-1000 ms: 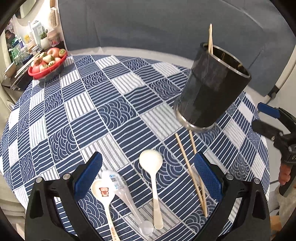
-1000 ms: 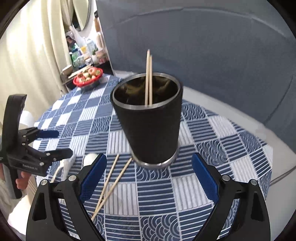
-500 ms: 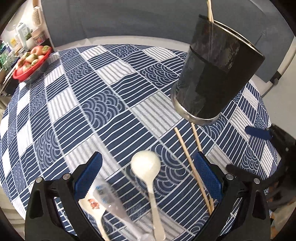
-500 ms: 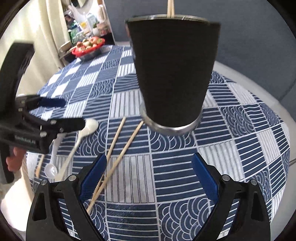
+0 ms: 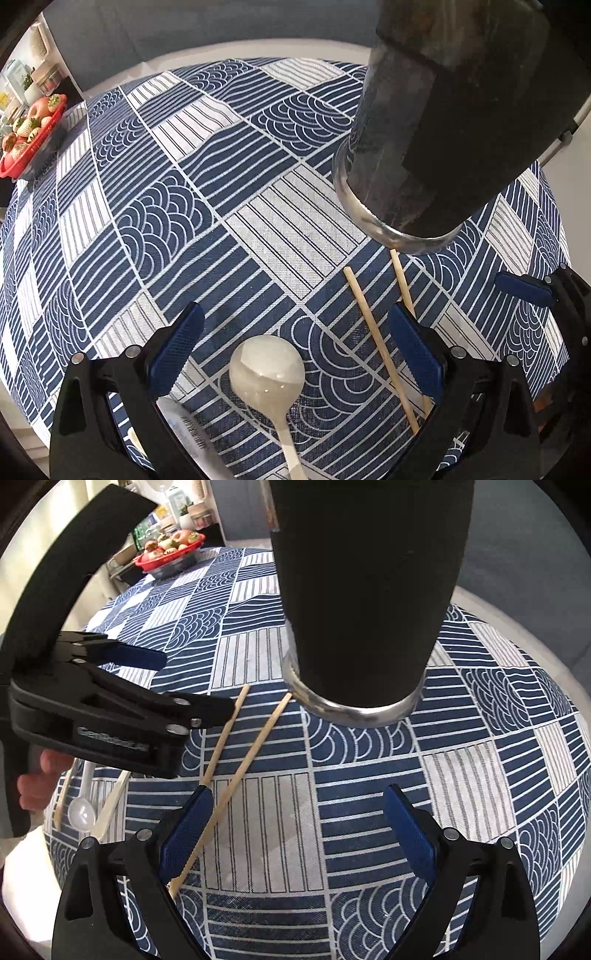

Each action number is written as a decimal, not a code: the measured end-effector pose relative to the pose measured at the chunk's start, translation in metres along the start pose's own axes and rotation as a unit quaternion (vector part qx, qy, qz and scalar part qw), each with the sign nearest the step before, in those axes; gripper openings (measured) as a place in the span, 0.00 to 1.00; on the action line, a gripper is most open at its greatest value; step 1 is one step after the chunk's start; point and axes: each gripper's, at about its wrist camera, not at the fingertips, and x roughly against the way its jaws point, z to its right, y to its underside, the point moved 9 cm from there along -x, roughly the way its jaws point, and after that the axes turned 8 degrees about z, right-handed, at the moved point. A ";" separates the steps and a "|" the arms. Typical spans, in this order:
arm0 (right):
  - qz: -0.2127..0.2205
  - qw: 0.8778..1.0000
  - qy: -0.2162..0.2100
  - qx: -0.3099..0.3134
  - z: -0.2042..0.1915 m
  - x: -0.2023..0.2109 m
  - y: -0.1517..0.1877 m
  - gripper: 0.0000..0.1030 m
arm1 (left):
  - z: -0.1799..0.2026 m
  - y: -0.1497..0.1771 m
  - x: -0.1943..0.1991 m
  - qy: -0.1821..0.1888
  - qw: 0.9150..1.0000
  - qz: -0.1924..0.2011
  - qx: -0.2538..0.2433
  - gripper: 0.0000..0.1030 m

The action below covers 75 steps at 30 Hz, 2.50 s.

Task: Organize utensils
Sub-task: 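Close the left tool on a chopstick while the right tool grasps another chopstick, then lift the chopstick in the left tool over the black cup while the right tool carries its chopstick there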

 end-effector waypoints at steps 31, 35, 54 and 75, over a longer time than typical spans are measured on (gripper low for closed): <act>-0.053 0.998 0.029 0.021 0.029 0.025 0.032 0.05 | 0.017 0.015 0.005 0.006 0.998 -0.034 0.044 0.08; -0.061 0.998 0.027 -0.019 0.045 0.037 0.043 0.04 | 0.010 0.016 0.005 0.023 0.997 -0.045 0.063 0.04; 0.021 0.996 0.025 -0.085 0.071 0.104 0.011 0.04 | -0.010 0.011 0.061 -0.014 0.998 -0.018 0.053 0.04; 0.128 0.991 0.025 0.015 0.054 0.188 -0.071 0.04 | -0.005 -0.041 0.161 -0.065 0.994 0.078 0.046 0.04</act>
